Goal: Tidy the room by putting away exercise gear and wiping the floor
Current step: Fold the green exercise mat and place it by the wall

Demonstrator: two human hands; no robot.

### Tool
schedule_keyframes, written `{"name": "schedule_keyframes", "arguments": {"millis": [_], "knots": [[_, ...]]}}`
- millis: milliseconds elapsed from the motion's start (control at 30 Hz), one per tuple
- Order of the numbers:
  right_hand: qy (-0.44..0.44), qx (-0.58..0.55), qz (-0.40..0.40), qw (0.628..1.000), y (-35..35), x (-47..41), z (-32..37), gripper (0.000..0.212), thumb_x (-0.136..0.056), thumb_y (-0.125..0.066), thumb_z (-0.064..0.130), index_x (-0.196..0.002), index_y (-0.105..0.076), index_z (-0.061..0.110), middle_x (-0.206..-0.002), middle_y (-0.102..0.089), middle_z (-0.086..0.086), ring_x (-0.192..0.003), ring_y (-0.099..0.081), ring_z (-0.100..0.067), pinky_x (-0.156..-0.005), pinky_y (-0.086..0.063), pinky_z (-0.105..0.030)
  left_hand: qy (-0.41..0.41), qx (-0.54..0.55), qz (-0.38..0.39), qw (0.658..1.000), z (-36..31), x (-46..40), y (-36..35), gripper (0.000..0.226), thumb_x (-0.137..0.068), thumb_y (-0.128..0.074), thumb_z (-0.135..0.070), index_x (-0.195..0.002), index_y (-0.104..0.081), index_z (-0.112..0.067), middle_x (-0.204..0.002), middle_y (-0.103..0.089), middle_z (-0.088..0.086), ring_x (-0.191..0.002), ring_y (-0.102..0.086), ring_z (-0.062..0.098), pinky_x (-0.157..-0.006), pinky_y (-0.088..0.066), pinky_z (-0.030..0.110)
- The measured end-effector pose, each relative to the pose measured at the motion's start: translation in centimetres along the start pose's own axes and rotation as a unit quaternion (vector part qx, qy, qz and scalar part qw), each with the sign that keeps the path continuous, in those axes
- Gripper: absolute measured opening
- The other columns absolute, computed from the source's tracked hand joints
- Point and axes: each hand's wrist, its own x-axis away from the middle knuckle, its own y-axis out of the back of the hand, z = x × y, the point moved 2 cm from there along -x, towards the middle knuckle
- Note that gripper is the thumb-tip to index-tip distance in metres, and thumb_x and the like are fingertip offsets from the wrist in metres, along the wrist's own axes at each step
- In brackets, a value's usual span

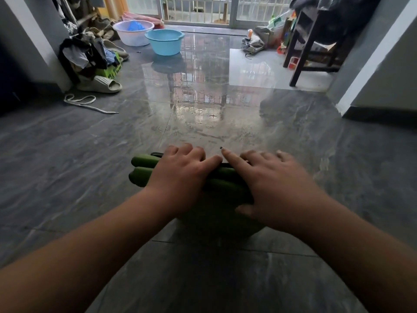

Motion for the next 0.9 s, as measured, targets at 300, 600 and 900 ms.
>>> {"name": "schedule_keyframes", "arguments": {"millis": [300,600,900], "knots": [[-0.026,-0.015,-0.276,0.961,-4.1,-0.8,-0.6,0.050,-0.084,-0.062,0.026,-0.133,-0.057,0.021,-0.125,-0.067,-0.001,-0.111,-0.063,-0.027,-0.087,-0.045,-0.043,0.057,-0.034,-0.161,0.985,-1.3,-0.2,-0.4,0.053,-0.075,-0.070,-0.027,-0.124,-0.049,-0.025,-0.100,-0.056,0.009,-0.093,-0.047,0.032,-0.083,-0.034,0.046],[0.038,-0.006,-0.167,0.985,-18.7,1.8,2.5,0.043,-0.087,-0.052,0.031,-0.128,-0.056,0.018,-0.122,-0.065,-0.007,-0.104,-0.064,-0.033,-0.077,-0.045,-0.042,-0.017,0.003,-0.027,0.999,-5.7,8.0,-14.0,0.047,-0.082,-0.045,-0.030,-0.127,-0.047,-0.016,-0.111,-0.054,0.018,-0.097,-0.048,0.034,-0.083,-0.035,0.043],[0.139,0.020,0.048,0.989,-27.2,8.6,7.3,0.047,-0.078,-0.055,0.036,-0.120,-0.068,0.019,-0.114,-0.068,-0.013,-0.099,-0.063,-0.040,-0.063,-0.052,-0.048,-0.125,0.110,0.340,0.925,-9.5,16.2,-17.8,0.065,-0.091,-0.052,-0.037,-0.148,-0.027,-0.019,-0.140,-0.042,0.016,-0.123,-0.043,0.034,-0.097,-0.039,0.042]]}}
